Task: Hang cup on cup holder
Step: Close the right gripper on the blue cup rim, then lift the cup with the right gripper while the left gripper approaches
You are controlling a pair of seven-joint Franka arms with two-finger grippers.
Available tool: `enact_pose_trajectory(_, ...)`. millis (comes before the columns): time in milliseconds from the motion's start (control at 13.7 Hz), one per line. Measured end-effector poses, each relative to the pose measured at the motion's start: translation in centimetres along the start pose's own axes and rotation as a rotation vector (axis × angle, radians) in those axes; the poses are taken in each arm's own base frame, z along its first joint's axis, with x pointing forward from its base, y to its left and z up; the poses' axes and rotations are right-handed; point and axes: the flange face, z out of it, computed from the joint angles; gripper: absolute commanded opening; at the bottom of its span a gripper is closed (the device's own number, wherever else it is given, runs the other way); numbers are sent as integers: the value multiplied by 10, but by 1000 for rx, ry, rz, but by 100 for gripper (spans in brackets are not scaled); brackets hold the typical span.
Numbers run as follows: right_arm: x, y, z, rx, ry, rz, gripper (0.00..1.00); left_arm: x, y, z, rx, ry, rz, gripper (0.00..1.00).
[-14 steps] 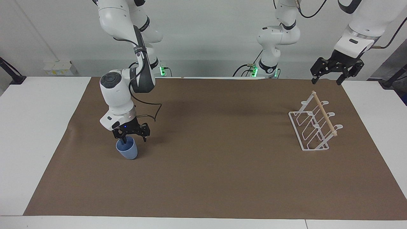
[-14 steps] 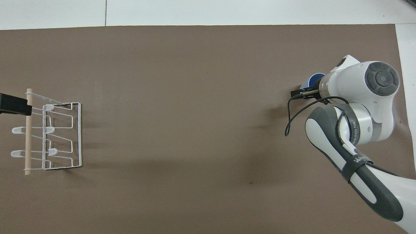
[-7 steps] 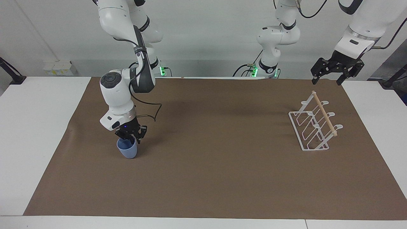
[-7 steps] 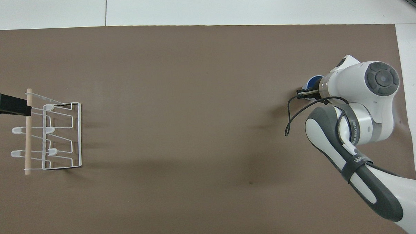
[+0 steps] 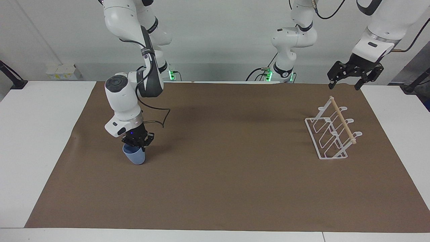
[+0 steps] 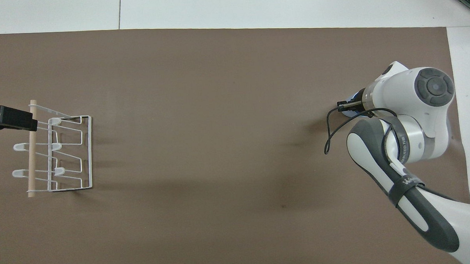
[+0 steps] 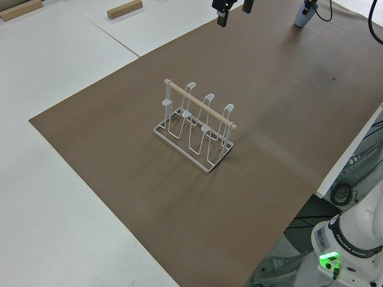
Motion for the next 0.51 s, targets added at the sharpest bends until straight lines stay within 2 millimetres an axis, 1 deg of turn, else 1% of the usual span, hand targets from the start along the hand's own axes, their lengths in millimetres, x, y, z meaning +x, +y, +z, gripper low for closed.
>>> enact_pose_trajectory(73, 2, 1, -10, -3, -19, 1, 0, 0, 0, 0, 0, 0, 0, 100)
enact_pose_trajectory(146, 5, 2, -26, -7, -35, 3, 0, 0, 0, 0, 0, 0, 0, 100)
enact_pose_trajectory(293, 8, 2, -69, -17, -52, 5, 0, 0, 0, 0, -1, 0, 1, 100)
enact_pose_trajectory(366, 7, 1, -93, -22, -49, 4, 0, 0, 0, 0, -1, 0, 1, 100)
enact_pose_trajectory(512, -4, -2, -144, -34, -43, -6, 1, 0, 0, 1, -1, -2, 1, 100)
